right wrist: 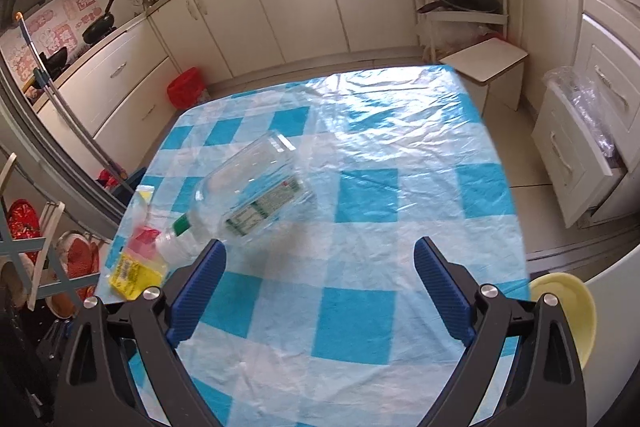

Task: Collect trash
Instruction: 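Move both grippers back over the table toward the plastic bottle, then grasp the clear plastic water bottle with the right gripper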

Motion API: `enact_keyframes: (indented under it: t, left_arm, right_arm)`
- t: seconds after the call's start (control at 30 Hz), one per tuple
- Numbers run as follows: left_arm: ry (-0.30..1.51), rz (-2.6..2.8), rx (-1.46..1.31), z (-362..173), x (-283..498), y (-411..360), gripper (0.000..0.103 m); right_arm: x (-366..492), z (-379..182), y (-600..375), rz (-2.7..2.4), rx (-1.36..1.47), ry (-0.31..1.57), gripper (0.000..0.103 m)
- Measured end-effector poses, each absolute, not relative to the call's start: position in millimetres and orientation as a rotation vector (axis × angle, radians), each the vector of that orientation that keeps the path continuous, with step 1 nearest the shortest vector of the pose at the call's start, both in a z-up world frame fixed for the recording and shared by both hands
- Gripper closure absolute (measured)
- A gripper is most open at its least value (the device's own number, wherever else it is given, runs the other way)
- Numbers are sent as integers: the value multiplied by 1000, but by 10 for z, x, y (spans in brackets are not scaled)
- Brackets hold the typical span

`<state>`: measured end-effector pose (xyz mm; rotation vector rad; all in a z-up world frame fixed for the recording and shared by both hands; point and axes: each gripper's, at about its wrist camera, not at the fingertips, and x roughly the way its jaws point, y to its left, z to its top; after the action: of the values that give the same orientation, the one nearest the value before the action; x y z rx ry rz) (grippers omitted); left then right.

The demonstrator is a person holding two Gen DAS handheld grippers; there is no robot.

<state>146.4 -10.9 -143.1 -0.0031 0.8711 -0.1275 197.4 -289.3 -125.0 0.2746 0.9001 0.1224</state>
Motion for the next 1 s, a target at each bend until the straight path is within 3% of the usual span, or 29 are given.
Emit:
enact_keyframes:
  t: [0.33,0.47,0.7,1.0]
  left_arm:
    - [885,-121,1,-1396,1440,-80,8]
    - [880,-111,0,-1344,1403,13,8]
    - [896,-123,-74,-1299,1383,232,8]
    - [909,-168,-137,-1228,1395,326,8]
  right_arm:
    - [2210,-1445,-2320,235,530,1027,12]
    - [2222,-1273,-2137,116,391,911,12]
    - [2539,-1520,-2238,21,486,998,12]
    - [3067,-1539,-2104,-78,410,1062,12]
